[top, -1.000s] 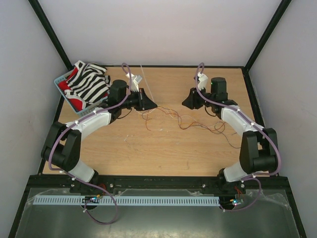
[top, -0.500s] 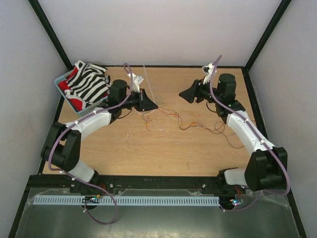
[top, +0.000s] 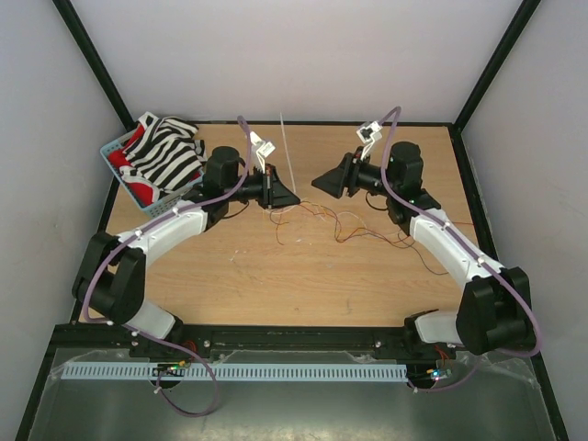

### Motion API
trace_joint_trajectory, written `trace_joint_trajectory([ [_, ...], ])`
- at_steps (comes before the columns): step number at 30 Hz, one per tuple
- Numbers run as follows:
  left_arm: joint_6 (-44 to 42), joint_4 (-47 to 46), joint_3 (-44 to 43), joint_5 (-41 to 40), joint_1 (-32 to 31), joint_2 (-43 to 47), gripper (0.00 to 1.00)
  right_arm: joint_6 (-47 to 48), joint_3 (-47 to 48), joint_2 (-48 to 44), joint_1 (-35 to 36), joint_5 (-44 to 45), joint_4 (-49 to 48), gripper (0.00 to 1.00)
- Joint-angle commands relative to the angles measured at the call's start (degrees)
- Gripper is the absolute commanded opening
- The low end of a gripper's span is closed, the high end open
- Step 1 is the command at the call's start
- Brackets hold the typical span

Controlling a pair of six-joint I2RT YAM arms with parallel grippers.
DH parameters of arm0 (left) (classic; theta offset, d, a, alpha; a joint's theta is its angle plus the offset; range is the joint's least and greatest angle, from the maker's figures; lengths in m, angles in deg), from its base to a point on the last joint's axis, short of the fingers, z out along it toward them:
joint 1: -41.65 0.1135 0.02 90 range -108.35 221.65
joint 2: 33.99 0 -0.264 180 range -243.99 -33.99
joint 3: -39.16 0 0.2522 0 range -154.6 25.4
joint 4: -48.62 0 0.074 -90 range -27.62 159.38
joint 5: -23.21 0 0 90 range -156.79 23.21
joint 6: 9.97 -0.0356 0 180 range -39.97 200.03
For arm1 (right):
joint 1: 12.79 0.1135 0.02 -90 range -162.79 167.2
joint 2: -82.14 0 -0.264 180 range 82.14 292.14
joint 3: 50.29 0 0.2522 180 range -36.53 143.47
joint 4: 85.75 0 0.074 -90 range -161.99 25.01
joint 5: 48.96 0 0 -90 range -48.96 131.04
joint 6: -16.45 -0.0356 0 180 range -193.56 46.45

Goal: Zip-tie the wires
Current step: Adjust the cable at the center of the board.

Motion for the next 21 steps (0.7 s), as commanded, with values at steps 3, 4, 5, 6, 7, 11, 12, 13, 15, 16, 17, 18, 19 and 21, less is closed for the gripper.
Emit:
trace_joint_trajectory([
  [3, -1.69, -0.88, -2.67, 3.19, -0.51, 2.46, 0.00, -0.42, -2.08, -0.64, 0.52, -1.48, -3.06, 0.67],
  [4, -2.07, -0.88, -2.72, 3.51, -0.66, 2.41, 0.00, -1.10, -2.09, -0.44, 0.52, -1.61, -3.59, 0.67],
  [5, -2.58, -0.88, -2.80, 3.91, -0.84, 2.45, 0.00, -2.20, -2.06, -0.30, 0.52, -1.63, -4.54, 0.67],
  [6, -3.20, -0.83, -2.75, 4.11, -1.11, 2.49, 0.00, -3.38, -2.17, -0.28, 0.50, -1.64, -5.68, 0.67],
  [7, -3.72, -0.87, -2.69, 4.21, -1.34, 2.64, 0.00, -4.43, -2.23, -0.25, 0.59, -1.44, -6.93, 0.67],
  [11, -4.96, -0.87, -2.46, 4.10, -1.76, 2.89, 0.00, -6.17, -1.36, 0.86, 1.14, 0.04, -8.71, 0.66],
  [12, -5.12, -0.88, -2.46, 4.13, -1.87, 2.93, 0.00, -6.67, -1.05, 1.63, 1.34, 0.08, -8.82, 0.66],
  [13, -5.39, -0.88, -2.58, 4.23, -2.01, 3.03, 0.00, -7.07, -0.78, 2.28, 1.51, -0.02, -9.14, 0.65],
  [15, -6.01, -0.88, -2.63, 4.66, -2.43, 3.17, 0.00, -8.41, -0.56, 3.69, 2.06, -0.29, -10.81, 0.63],
  [16, -6.33, -0.96, -2.71, 4.88, -2.58, 3.14, 0.00, -9.08, -0.60, 4.38, 2.36, -0.61, -11.81, 0.62],
  [17, -6.51, -0.96, -2.73, 5.00, -2.69, 3.18, 0.00, -9.73, -0.55, 4.93, 2.60, -0.94, -12.73, 0.61],
  [18, -6.61, -0.94, -2.79, 5.04, -2.78, 3.12, 0.00, -10.24, -0.47, 5.43, 2.85, -1.23, -13.50, 0.60],
  [19, -6.68, -0.94, -2.86, 5.21, -2.84, 3.08, 0.00, -10.68, -0.49, 5.88, 3.03, -1.49, -14.21, 0.60],
  [21, -6.74, -0.96, -2.87, 5.40, -2.86, 2.87, 0.00, -11.20, -0.35, 6.44, 3.27, -1.90, -15.11, 0.59],
])
